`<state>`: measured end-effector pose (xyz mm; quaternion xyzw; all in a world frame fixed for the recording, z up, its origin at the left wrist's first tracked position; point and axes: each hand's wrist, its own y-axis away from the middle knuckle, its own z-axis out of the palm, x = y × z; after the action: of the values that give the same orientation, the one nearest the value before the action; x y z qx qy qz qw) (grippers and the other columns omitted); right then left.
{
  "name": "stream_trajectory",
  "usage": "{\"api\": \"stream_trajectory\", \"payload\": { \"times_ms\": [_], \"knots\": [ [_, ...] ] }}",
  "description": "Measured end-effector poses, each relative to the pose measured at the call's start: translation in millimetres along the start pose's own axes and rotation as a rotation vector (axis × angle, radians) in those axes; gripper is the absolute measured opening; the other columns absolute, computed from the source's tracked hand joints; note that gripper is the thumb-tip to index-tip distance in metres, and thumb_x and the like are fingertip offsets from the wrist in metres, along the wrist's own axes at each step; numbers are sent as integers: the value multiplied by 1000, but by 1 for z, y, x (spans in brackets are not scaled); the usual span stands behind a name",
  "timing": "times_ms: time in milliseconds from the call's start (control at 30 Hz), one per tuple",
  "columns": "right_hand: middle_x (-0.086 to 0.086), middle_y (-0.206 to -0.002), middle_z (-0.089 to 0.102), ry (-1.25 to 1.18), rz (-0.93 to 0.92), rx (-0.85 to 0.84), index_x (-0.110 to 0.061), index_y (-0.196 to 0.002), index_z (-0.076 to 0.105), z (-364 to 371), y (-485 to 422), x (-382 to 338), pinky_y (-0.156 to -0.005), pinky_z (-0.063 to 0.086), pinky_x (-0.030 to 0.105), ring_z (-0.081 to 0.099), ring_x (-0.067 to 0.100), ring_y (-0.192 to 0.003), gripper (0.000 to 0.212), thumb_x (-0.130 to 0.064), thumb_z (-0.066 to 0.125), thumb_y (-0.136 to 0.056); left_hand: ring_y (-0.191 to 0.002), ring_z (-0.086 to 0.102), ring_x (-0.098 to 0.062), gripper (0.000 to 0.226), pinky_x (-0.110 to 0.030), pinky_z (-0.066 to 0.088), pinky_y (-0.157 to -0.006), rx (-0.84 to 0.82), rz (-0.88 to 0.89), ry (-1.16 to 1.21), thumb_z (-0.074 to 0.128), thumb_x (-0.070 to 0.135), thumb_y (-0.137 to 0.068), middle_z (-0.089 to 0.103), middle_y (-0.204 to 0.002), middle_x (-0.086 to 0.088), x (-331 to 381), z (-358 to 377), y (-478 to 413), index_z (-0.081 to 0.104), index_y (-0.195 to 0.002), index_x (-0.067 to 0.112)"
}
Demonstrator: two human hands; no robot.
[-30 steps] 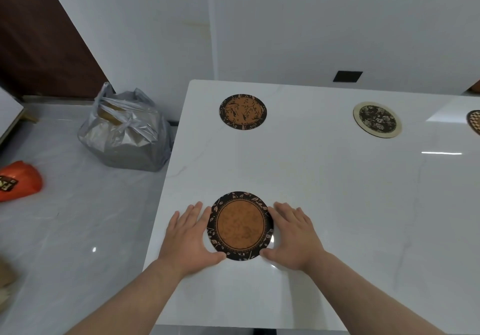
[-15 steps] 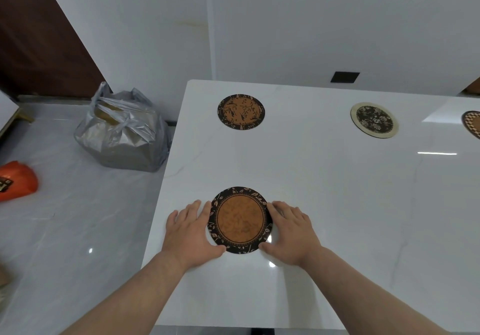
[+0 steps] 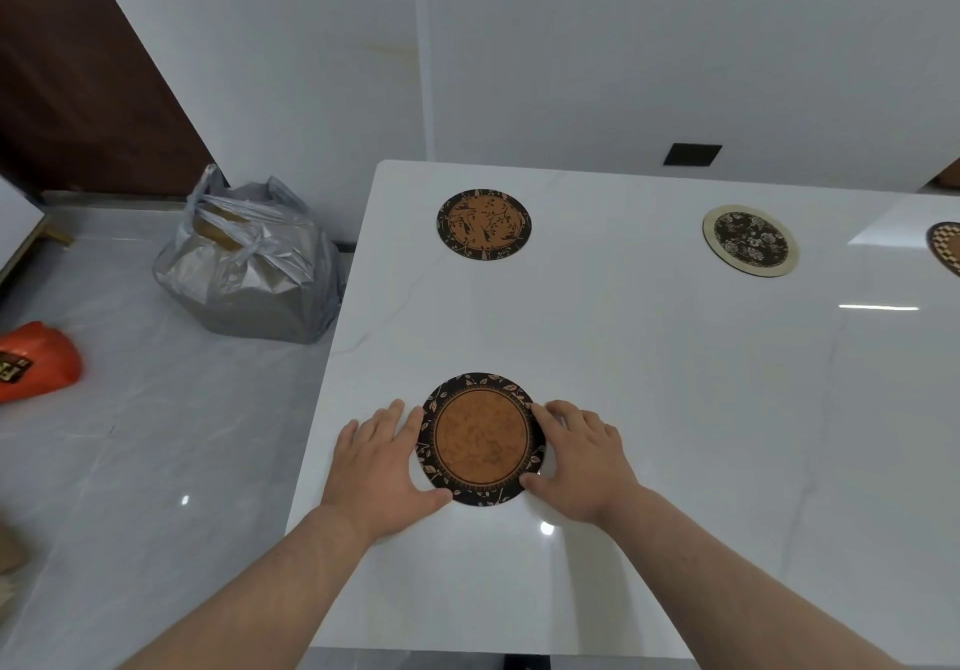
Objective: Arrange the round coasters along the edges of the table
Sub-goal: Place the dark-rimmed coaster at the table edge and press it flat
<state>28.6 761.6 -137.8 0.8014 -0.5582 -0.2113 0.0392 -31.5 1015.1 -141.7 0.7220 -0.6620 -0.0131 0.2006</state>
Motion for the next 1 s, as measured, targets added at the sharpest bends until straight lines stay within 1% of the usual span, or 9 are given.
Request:
{"api": "stream_trajectory", "payload": {
  "times_ms": [167, 400, 633, 1000],
  "knots": [
    [-8, -148, 29, -12, 11, -20, -36, -148, 20, 2, 0, 2, -111, 24, 40, 30, 24, -134, 89, -63, 56, -71, -148, -2, -23, 109, -44, -1, -121, -71, -12, 11, 51, 76, -68, 0, -162, -4, 3, -1, -2, 4, -152, 27],
    [-7, -149, 29, -46, 22, -36, -38, -147, 21, -2, -1, 1, -112, 23, 41, 30, 25, -135, 89, -62, 59, -70, -148, 1, -22, 111, -44, -2, -121, -65, -34, 89, 60, 72, -64, 4, -162, -4, 4, -5, -4, 10, -152, 28],
    [-2, -153, 25, -73, 22, -51, -38, -148, 21, -1, 0, -1, -116, 17, 41, 26, 27, -137, 89, -59, 62, -72, -148, 0, -21, 111, -43, -4, -120, -51, -38, 164, 68, 69, -62, 6, -162, -2, 3, -5, -1, 15, -151, 29],
    [-3, -153, 24, -76, 38, -61, -41, -147, 22, -4, 1, -4, -117, 13, 39, 25, 25, -136, 88, -60, 64, -72, -147, 5, -21, 107, -42, 1, -121, -55, -51, 199, 73, 64, -60, 9, -160, -1, 7, -11, 0, 24, -147, 27]
  ]
}}
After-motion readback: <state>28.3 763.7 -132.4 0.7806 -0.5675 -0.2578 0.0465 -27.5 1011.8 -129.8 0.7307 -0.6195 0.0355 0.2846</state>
